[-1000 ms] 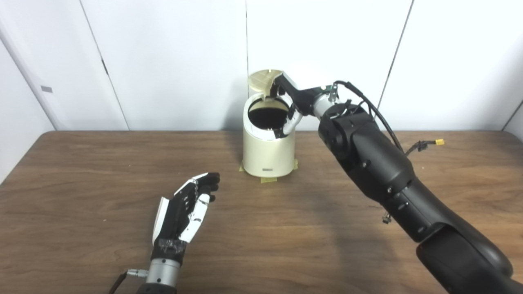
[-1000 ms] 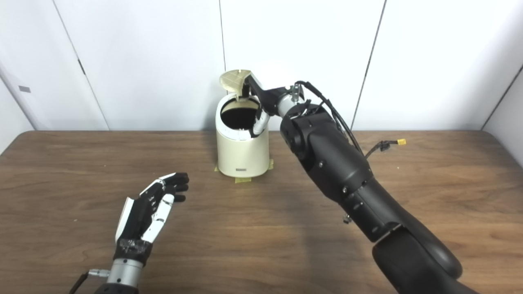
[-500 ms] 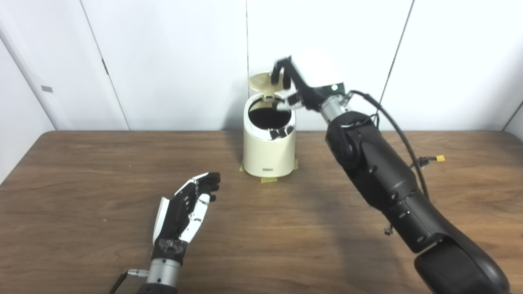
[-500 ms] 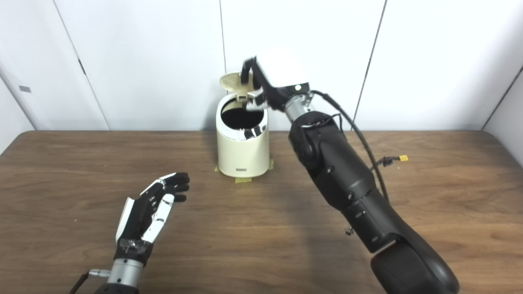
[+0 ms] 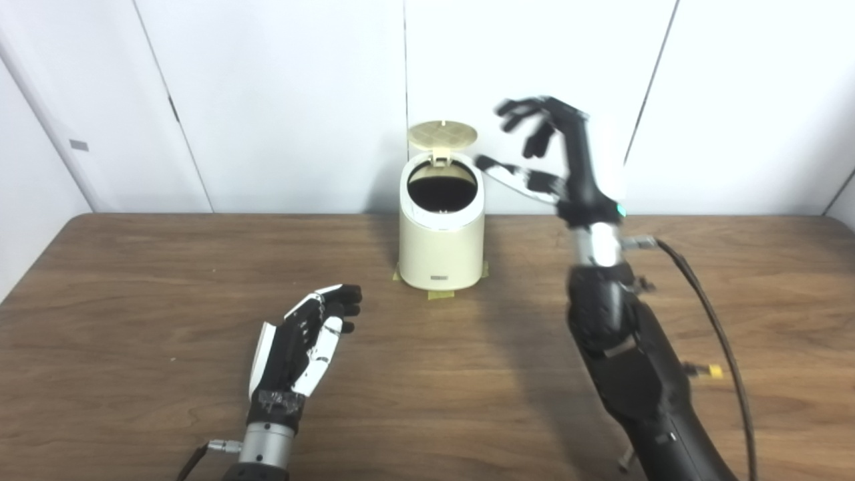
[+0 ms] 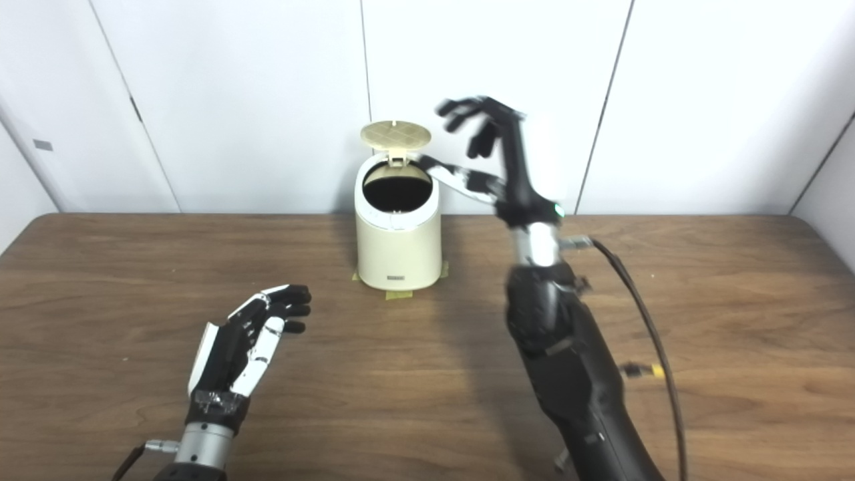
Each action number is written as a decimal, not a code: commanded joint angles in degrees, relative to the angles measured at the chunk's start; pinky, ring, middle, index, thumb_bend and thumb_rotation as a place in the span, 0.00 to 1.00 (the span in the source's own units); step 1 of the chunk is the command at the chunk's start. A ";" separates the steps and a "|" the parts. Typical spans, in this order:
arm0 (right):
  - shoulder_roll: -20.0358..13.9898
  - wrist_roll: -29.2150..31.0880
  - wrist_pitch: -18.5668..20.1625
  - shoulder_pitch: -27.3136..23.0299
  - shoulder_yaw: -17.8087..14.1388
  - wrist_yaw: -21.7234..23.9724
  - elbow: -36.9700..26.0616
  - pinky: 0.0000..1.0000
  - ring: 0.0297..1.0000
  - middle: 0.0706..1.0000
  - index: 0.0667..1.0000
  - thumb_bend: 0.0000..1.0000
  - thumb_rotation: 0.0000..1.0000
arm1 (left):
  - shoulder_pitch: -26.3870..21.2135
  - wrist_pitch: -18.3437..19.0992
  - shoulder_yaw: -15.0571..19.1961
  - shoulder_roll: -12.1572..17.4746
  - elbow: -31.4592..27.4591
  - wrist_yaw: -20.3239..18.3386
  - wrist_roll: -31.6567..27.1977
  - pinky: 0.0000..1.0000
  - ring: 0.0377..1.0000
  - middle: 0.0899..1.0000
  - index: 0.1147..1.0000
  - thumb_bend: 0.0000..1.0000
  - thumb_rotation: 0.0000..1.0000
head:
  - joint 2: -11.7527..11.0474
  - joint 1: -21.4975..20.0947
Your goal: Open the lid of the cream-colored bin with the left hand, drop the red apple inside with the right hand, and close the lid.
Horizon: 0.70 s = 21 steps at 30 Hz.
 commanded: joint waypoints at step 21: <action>-1.59 22.62 2.18 20.07 -4.18 21.32 -13.29 0.66 0.72 0.72 0.72 0.31 0.67 | -10.68 -5.69 3.97 4.75 -0.96 4.46 6.17 0.76 0.79 0.76 0.73 0.32 0.87 | -2.70 0.55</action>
